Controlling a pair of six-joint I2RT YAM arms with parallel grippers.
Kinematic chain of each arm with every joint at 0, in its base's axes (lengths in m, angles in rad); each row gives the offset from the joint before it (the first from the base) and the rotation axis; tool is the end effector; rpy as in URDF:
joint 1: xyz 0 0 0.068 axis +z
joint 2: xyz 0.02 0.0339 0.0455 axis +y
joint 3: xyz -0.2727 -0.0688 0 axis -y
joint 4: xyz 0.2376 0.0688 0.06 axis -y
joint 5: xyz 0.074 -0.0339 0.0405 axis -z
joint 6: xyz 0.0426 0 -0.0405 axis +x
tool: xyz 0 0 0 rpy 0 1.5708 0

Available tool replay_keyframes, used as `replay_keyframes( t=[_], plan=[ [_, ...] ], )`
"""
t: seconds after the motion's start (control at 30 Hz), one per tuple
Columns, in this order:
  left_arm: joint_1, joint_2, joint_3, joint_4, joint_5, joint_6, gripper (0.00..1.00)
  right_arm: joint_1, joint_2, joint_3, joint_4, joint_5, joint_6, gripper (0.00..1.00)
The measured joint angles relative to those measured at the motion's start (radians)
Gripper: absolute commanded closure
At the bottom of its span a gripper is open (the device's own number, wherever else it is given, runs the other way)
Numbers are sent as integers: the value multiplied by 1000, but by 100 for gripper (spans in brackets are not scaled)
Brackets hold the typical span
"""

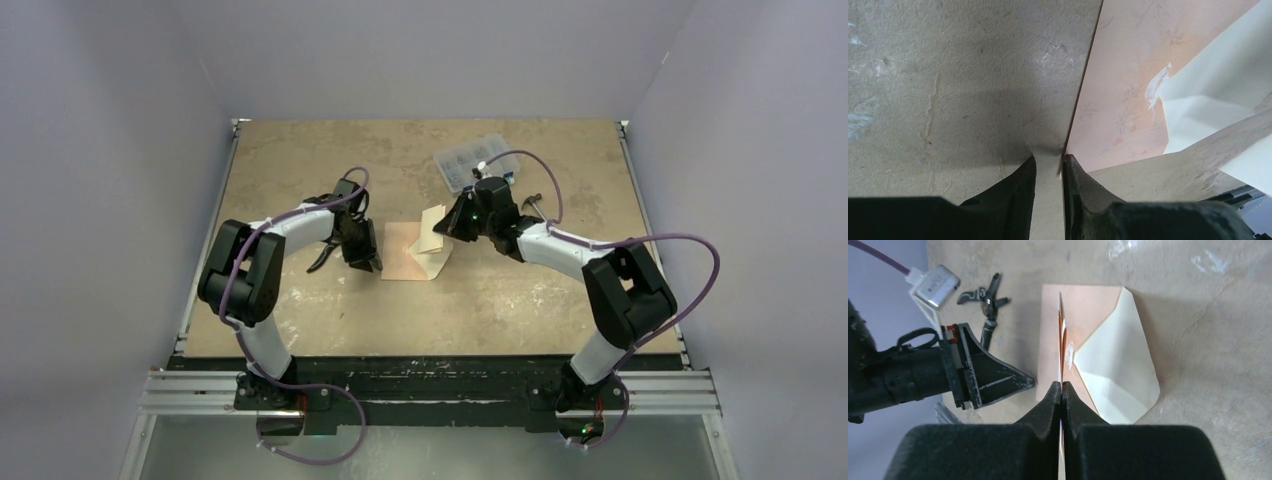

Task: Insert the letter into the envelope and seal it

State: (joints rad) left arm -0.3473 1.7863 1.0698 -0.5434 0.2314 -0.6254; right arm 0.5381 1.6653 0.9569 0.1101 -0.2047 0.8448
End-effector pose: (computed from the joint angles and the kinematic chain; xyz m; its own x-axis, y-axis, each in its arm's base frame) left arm 0.3091 -0.1223 0.1592 -0.9583 -0.2591 -0.1202 -0.2020 0.9123 -0.3561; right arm 0.3054 0.1924 0.2108 -0.8042 0.3727 -0.4629 -0.0672 0.7169 0.6939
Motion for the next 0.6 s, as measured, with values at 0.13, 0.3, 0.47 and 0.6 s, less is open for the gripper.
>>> replay_keyframes(
  t=[0.13,0.3,0.47,0.6],
  plan=[
    [0,5,4,2,5,-2,76,0,-8,0,21,38,-27,100],
    [0,20,11,15,39,-28,76,0,17,-48,21,104,-74,100],
    [0,26,11,26,58,-56,80,7,17,-94,78,113,-122,100],
    [0,28,-2,52,73,-99,83,48,17,-139,143,117,-180,100]
  ],
)
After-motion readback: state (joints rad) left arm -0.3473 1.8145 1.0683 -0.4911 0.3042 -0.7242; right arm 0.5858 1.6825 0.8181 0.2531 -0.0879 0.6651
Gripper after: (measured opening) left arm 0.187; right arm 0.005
